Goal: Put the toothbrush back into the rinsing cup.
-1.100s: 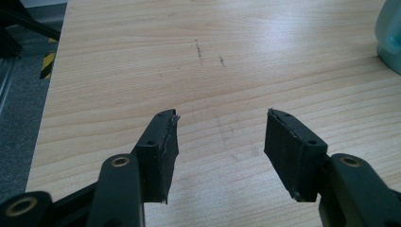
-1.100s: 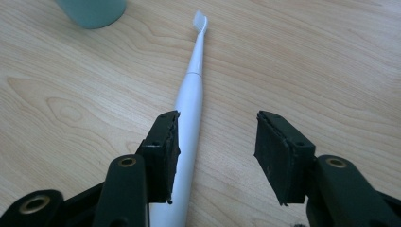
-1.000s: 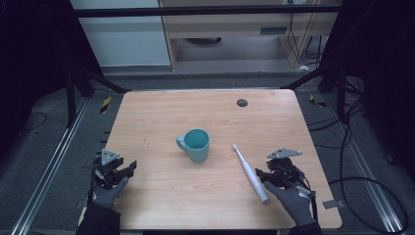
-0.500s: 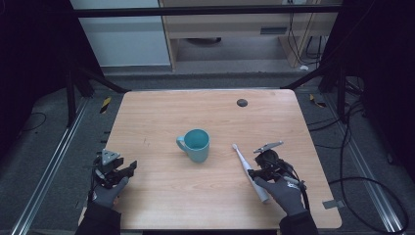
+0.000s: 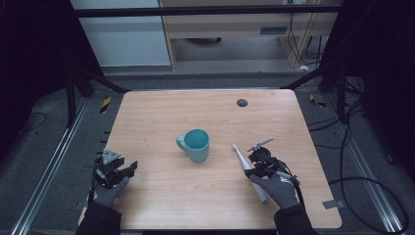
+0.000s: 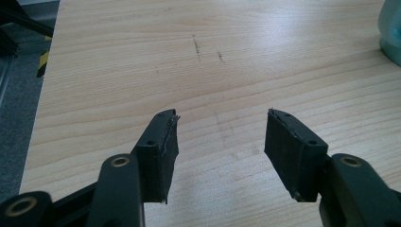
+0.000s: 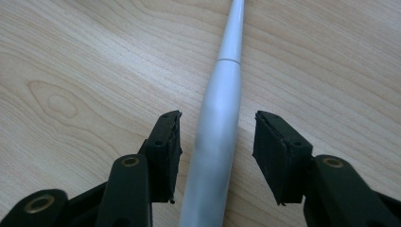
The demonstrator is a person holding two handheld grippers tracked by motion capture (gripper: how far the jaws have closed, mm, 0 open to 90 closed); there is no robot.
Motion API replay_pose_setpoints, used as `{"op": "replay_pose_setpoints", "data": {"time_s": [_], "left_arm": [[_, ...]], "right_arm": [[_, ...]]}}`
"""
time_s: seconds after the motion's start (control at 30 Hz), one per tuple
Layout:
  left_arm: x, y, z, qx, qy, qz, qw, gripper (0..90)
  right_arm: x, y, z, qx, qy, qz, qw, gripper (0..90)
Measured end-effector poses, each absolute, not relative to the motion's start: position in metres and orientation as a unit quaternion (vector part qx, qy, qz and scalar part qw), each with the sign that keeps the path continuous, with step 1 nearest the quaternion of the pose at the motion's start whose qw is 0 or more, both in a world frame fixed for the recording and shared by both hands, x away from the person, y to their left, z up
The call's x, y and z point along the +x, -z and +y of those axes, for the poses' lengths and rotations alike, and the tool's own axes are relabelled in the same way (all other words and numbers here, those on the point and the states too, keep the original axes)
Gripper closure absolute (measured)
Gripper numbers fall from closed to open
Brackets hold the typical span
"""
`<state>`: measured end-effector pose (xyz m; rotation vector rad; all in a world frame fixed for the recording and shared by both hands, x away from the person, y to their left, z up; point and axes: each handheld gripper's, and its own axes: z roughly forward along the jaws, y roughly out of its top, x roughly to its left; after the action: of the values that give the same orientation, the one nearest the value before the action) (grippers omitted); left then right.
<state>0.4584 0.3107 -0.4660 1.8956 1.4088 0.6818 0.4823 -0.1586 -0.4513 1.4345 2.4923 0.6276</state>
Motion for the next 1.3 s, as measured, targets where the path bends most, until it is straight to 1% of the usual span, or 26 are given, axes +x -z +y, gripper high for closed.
{"op": "replay_pose_setpoints", "data": {"time_s": [0.2,0.7,1.0,1.3], "left_arm": [[0.459,0.466,0.311,0.727,-0.261,0.539,0.334,43.7],[0.459,0.467,0.310,0.729,-0.259,0.539,0.333,43.7],[0.459,0.467,0.309,0.729,-0.259,0.539,0.333,43.8],[0.459,0.466,0.309,0.728,-0.261,0.538,0.334,43.8]], "right_arm": [[0.487,0.460,-0.158,0.490,-0.196,0.844,0.093,54.7],[0.491,0.470,-0.153,0.498,-0.171,0.847,0.070,65.1],[0.491,0.470,-0.152,0.503,-0.169,0.844,0.071,66.2],[0.484,0.453,-0.161,0.503,-0.234,0.826,0.102,66.4]]}}
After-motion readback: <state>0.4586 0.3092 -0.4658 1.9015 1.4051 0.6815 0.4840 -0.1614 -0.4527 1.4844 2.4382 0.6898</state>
